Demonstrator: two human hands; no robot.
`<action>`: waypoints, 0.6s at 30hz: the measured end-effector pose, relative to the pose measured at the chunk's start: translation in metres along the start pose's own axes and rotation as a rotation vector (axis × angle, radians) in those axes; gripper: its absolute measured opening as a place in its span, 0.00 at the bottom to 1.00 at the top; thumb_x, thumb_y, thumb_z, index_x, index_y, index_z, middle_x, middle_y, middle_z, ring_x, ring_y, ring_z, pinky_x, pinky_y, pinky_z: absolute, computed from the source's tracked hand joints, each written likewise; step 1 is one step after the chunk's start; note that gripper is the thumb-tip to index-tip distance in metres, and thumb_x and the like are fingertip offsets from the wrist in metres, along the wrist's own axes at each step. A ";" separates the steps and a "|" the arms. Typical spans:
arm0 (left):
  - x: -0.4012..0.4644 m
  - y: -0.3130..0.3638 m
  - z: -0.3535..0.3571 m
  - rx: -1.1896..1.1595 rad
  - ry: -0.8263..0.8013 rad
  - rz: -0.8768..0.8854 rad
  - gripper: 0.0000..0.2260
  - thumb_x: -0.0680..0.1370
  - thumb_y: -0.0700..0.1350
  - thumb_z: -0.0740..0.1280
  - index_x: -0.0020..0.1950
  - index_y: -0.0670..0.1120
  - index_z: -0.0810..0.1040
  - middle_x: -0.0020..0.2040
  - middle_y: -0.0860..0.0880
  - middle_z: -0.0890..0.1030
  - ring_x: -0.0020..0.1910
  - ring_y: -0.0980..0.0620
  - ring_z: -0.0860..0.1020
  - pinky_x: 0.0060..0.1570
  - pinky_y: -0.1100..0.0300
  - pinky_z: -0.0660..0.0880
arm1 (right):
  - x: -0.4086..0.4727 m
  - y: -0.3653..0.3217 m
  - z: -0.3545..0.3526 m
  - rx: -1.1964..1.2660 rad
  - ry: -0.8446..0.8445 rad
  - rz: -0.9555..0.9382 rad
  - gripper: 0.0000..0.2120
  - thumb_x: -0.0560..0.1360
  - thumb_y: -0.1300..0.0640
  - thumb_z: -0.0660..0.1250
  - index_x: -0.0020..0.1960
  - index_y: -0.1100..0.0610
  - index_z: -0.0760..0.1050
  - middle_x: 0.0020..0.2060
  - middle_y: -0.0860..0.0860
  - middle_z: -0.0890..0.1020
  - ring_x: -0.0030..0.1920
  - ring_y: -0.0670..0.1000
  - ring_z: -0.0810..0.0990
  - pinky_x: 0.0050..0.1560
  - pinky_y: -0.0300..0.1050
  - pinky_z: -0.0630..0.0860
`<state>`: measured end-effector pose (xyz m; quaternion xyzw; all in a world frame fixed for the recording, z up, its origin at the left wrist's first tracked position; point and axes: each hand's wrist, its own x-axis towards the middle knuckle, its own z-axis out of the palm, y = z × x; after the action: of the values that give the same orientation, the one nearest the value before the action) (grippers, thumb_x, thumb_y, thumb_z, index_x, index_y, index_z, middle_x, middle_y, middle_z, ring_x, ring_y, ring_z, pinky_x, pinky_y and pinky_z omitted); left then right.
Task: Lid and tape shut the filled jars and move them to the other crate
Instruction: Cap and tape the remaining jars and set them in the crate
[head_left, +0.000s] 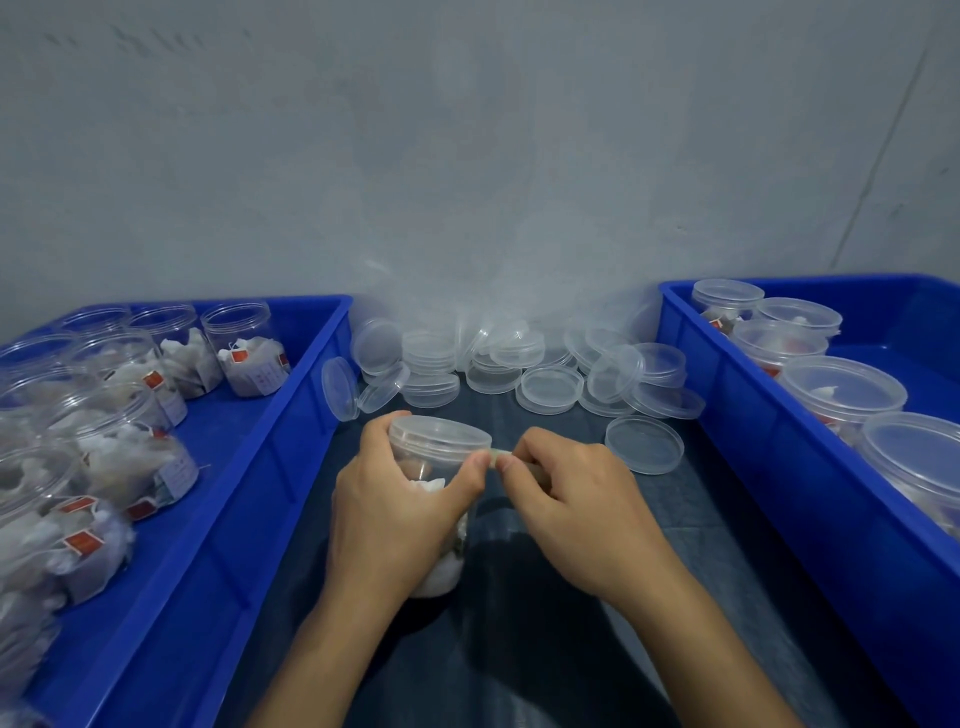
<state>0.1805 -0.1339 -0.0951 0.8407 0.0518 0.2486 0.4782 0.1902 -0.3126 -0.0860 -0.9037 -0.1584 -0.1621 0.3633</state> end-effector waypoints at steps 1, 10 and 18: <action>0.000 0.000 0.000 -0.002 -0.012 -0.003 0.33 0.61 0.73 0.73 0.60 0.61 0.72 0.47 0.65 0.81 0.47 0.70 0.79 0.43 0.70 0.74 | 0.000 -0.001 -0.001 -0.009 0.004 0.002 0.17 0.81 0.41 0.62 0.38 0.50 0.69 0.26 0.44 0.72 0.33 0.50 0.72 0.38 0.50 0.68; 0.007 -0.011 -0.005 -0.349 -0.213 -0.181 0.30 0.63 0.69 0.74 0.54 0.49 0.85 0.49 0.49 0.89 0.50 0.49 0.87 0.58 0.42 0.82 | 0.001 -0.002 -0.011 0.113 0.095 -0.022 0.18 0.73 0.40 0.64 0.31 0.51 0.70 0.23 0.47 0.71 0.27 0.49 0.69 0.31 0.45 0.62; 0.011 -0.011 -0.010 -1.035 -0.580 -0.590 0.39 0.59 0.63 0.82 0.60 0.36 0.86 0.54 0.33 0.85 0.44 0.38 0.85 0.44 0.48 0.84 | 0.005 0.005 -0.025 0.811 0.171 0.088 0.17 0.73 0.56 0.64 0.26 0.52 0.67 0.24 0.43 0.62 0.27 0.45 0.58 0.32 0.43 0.54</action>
<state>0.1873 -0.1163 -0.0959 0.4860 0.0229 -0.1366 0.8629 0.1924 -0.3326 -0.0698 -0.6764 -0.1399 -0.1454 0.7084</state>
